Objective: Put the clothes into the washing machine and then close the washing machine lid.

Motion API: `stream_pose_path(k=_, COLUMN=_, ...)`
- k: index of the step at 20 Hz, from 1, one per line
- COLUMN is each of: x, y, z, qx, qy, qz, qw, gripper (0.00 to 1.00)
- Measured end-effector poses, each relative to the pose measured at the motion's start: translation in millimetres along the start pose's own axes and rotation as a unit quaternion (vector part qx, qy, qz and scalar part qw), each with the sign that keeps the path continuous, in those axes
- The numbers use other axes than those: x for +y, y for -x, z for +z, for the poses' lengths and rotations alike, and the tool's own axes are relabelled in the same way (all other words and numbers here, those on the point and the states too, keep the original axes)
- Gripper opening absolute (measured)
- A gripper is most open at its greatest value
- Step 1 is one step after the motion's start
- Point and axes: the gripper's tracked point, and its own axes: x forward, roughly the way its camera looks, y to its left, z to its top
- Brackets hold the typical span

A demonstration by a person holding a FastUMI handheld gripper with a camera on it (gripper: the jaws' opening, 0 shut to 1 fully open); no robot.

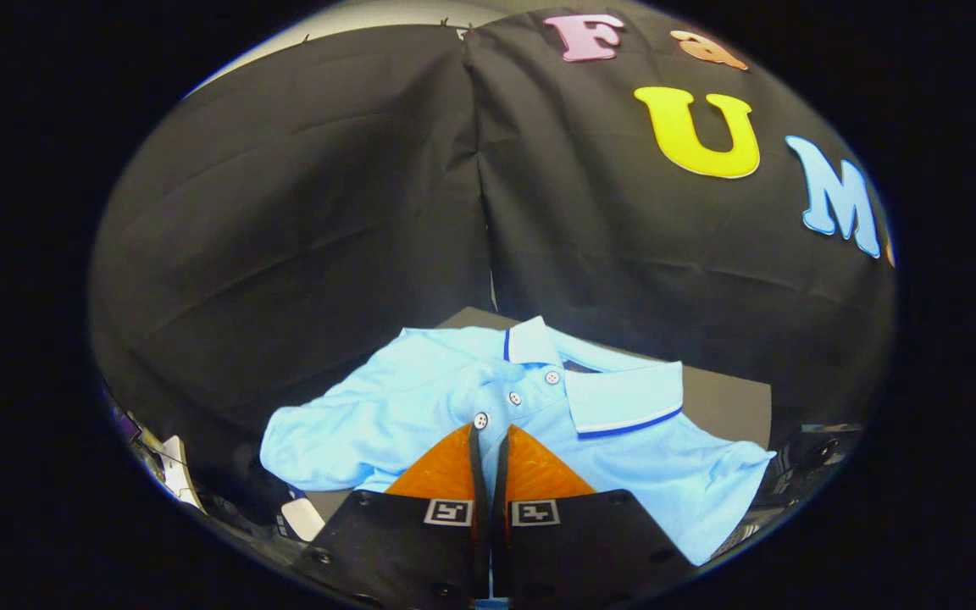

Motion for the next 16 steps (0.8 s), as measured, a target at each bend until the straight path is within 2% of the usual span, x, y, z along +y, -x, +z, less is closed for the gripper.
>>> stream_pose_path(k=8, x=2.7, y=55.1, z=29.1, qx=-0.073, qy=-0.028, qz=0.013, qw=0.997, gripper=0.02)
stream_pose_path(k=13, x=-22.5, y=87.1, z=43.5, qx=-0.1, qy=-0.023, qz=-0.003, qw=0.995, gripper=0.03)
stream_pose_path(k=16, x=-43.6, y=112.7, z=44.0, qx=-0.115, qy=-0.05, qz=-0.013, qw=0.992, gripper=0.03)
